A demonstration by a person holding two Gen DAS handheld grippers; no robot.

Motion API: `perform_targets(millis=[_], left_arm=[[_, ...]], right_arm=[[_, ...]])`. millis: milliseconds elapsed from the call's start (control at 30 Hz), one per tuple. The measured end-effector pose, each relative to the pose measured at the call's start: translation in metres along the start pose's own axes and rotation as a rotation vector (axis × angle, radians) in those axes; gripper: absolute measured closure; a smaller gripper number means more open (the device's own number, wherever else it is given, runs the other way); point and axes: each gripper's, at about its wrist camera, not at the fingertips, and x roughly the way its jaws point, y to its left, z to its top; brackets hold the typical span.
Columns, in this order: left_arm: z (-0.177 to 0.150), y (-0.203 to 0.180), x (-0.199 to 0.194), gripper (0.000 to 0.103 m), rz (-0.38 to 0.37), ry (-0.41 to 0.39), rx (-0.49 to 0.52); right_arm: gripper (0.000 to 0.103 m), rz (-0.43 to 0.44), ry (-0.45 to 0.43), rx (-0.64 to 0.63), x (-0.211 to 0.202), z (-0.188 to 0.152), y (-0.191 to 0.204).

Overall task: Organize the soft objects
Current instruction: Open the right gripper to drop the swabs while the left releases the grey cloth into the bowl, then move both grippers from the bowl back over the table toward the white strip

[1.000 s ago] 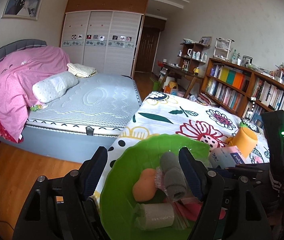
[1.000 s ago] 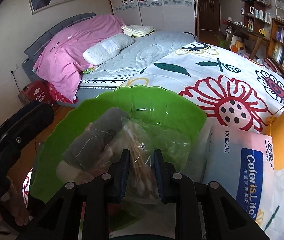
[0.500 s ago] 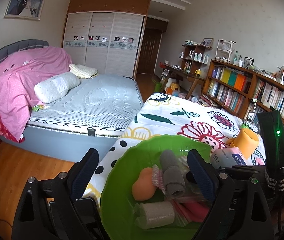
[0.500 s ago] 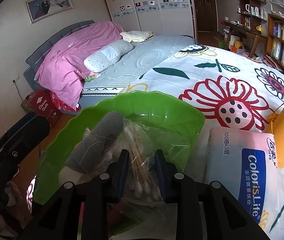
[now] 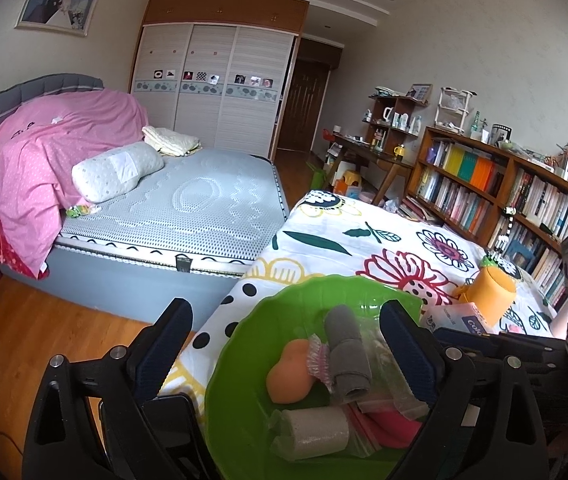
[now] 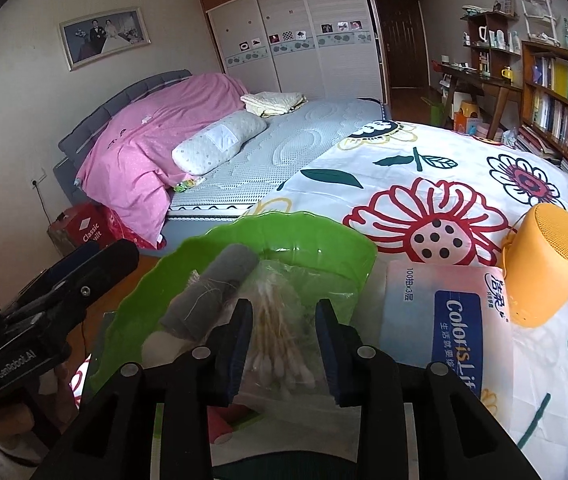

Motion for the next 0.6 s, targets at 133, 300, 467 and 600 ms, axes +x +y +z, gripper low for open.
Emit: perform_targets(millis=[133, 300, 467, 600], left_arm=[[-0.001, -0.003, -0.001, 0.008, -0.006, 0.0, 0.01], [-0.002, -0.007, -0.003, 0.008, -0.014, 0.001, 0.018], [-0.002, -0.017, -0.005, 0.008, -0.026, 0.0, 0.038], [-0.003, -0.025, -0.005, 0.008, -0.036, 0.002, 0.057]], right_arm=[[0.067, -0.009, -0.028, 0.013, -0.01, -0.006, -0.004], [0.062, -0.024, -0.06, 0.035, -0.021, -0.011, -0.011], [0.062, -0.06, -0.087, 0.063, -0.033, -0.016, -0.022], [0.062, -0.099, -0.104, 0.098, -0.043, -0.022, -0.035]])
